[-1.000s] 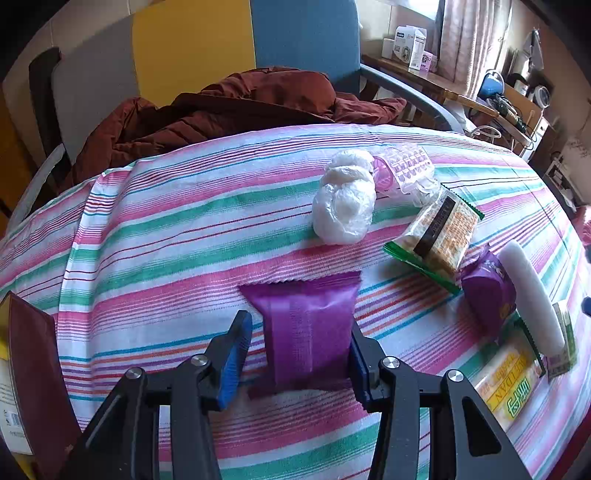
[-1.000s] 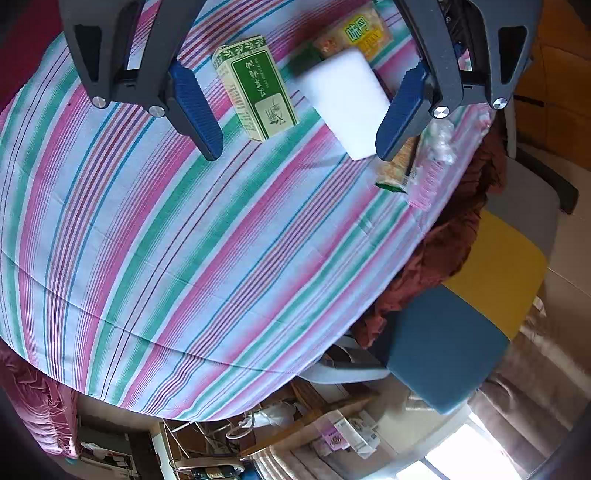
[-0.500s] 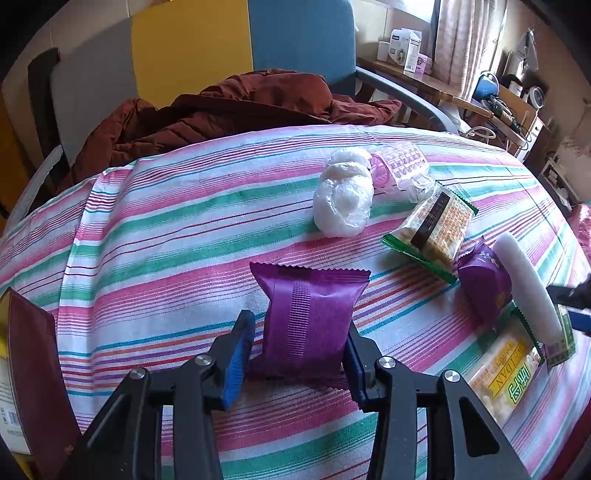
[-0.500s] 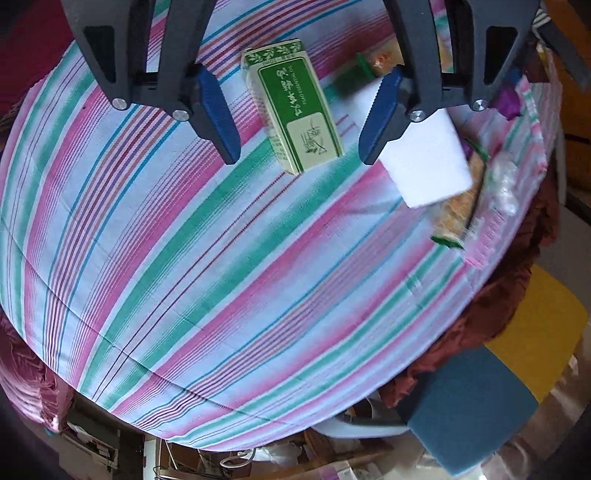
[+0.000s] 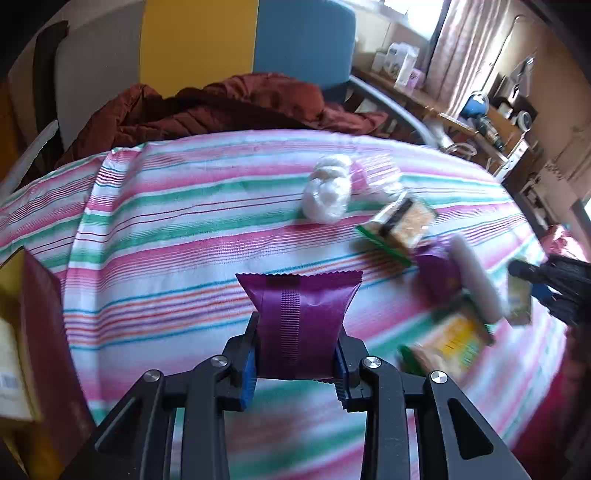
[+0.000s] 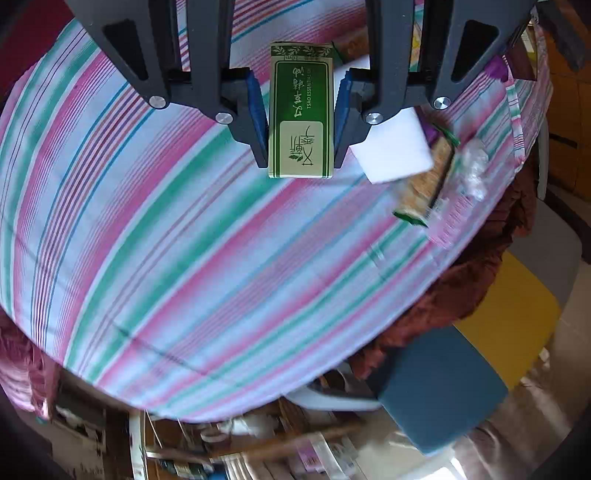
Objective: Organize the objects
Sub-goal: 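Grasp a purple packet with the left tool while the right tool grasps the green box, then lower the purple packet and green box into the gold tray, opening both tools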
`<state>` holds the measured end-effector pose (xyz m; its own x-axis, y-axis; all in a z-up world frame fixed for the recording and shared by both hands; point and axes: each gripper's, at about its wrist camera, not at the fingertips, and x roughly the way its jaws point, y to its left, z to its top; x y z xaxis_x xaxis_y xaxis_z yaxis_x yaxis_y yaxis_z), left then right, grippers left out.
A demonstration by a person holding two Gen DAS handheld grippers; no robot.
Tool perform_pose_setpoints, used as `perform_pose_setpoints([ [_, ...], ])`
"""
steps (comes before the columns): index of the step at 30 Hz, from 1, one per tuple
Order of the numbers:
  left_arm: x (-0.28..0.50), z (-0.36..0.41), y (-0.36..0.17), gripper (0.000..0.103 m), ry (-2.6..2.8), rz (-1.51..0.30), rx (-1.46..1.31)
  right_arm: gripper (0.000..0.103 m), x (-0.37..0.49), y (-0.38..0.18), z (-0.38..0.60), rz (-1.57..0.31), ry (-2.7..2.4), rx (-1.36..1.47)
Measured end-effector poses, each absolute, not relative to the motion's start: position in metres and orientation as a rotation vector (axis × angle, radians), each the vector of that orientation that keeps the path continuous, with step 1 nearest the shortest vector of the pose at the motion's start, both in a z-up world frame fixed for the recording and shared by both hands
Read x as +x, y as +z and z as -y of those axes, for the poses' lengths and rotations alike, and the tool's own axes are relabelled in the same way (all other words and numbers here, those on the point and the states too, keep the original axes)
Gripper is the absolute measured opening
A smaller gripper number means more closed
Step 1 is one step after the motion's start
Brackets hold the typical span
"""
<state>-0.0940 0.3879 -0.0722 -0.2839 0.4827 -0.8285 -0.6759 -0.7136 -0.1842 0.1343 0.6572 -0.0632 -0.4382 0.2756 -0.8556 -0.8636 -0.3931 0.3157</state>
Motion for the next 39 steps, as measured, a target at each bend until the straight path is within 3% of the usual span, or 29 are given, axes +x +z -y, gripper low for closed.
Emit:
perform_pose_setpoints([
  [12,-0.058,-0.280,-0.011,0.034,2.121,-0.159,-1.120,0.031,0.125,-0.023,-0.637,-0.939,2.156,-0.746],
  [19,-0.064,-0.186,0.008,0.034,2.268,-0.068,-1.104,0.031,0.102,0.002,-0.593,-0.918,2.333,-0.779],
  [28,-0.092,-0.087,0.002,0.034,2.429,0.103,-1.178,0.031,0.026,0.039,-0.464,-0.776,2.689,-1.010],
  [39,-0.121,-0.028,-0.005,0.034,2.547,0.128,-1.203,0.031,-0.075,0.013,-0.315,-0.532,2.862,-1.389],
])
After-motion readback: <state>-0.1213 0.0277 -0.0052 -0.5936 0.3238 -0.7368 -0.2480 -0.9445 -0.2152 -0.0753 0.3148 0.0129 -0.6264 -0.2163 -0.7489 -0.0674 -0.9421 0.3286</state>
